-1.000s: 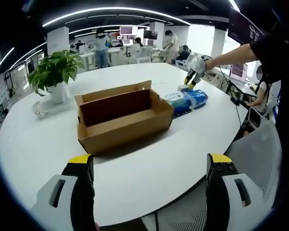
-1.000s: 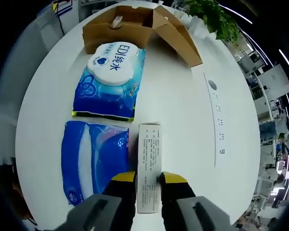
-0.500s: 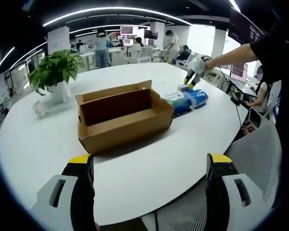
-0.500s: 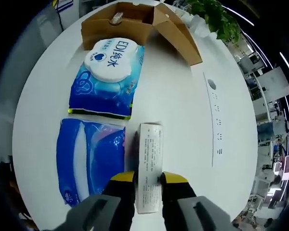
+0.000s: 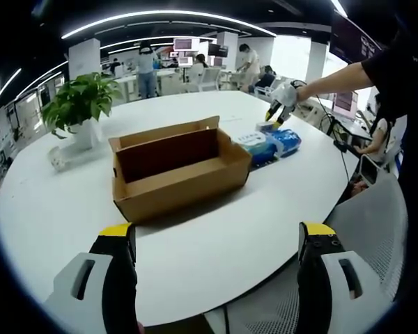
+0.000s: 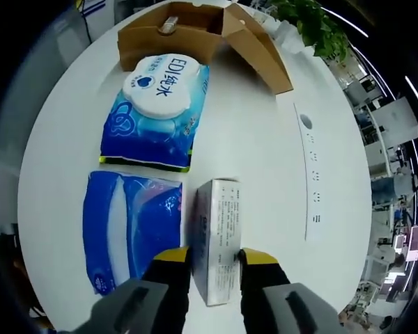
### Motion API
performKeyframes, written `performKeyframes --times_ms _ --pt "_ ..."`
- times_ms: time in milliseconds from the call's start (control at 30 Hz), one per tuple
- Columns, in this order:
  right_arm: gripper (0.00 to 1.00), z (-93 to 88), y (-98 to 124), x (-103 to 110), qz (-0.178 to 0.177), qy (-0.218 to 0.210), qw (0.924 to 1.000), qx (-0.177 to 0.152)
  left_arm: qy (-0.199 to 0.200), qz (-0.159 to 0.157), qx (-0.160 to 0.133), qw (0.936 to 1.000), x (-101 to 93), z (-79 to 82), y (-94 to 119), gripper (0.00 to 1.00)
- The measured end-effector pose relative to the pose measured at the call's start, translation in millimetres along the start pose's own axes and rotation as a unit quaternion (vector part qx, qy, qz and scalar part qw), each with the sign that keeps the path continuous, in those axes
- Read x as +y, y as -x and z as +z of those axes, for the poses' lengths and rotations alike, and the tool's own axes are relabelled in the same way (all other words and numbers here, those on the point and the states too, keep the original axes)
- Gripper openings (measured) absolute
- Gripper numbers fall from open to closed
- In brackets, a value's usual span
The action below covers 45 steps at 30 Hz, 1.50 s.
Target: Operate the shoe box by opening the lid, removing the specified soft item, and placing it in the target area until the item is outside and the box remains undamaged.
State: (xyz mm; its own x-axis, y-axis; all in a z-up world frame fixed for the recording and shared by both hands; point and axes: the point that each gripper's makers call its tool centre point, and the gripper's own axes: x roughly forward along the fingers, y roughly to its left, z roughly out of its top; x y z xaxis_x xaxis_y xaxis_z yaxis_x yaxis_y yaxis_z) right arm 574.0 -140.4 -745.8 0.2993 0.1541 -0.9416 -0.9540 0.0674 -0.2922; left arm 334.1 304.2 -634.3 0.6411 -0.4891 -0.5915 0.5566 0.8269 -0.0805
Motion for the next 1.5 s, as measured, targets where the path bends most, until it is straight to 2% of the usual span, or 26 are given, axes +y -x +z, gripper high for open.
performKeyframes --times_ms 267,500,767,867,1333,1500 --pt "0.26 0.9 11.4 -2.5 -0.014 -0.016 0.9998 -0.003 -0.002 0.001 -0.009 1.0 1.3 3.8 1.7 0.96" --pt "0.34 0.8 23.5 2.0 -0.018 -0.038 0.9991 -0.002 -0.003 0.001 -0.02 0.9998 3.0 7.1 5.2 0.96" --pt "0.39 2.7 38.6 5.6 -0.029 -0.063 0.9975 -0.009 -0.001 0.001 -0.031 0.9995 2.7 7.4 9.4 0.97" --pt "0.43 6.7 44.6 8.0 -0.031 -0.09 0.9952 -0.022 0.001 0.001 -0.035 0.9994 3.9 7.7 10.7 0.97" --pt "0.61 31.0 69.1 30.0 -0.036 -0.161 0.9839 -0.068 -0.003 -0.005 -0.045 0.999 9.8 8.2 12.7 0.97" --pt "0.64 39.3 75.6 36.7 -0.042 -0.186 0.9775 -0.089 -0.006 -0.007 -0.046 0.9989 10.8 6.8 13.7 0.97"
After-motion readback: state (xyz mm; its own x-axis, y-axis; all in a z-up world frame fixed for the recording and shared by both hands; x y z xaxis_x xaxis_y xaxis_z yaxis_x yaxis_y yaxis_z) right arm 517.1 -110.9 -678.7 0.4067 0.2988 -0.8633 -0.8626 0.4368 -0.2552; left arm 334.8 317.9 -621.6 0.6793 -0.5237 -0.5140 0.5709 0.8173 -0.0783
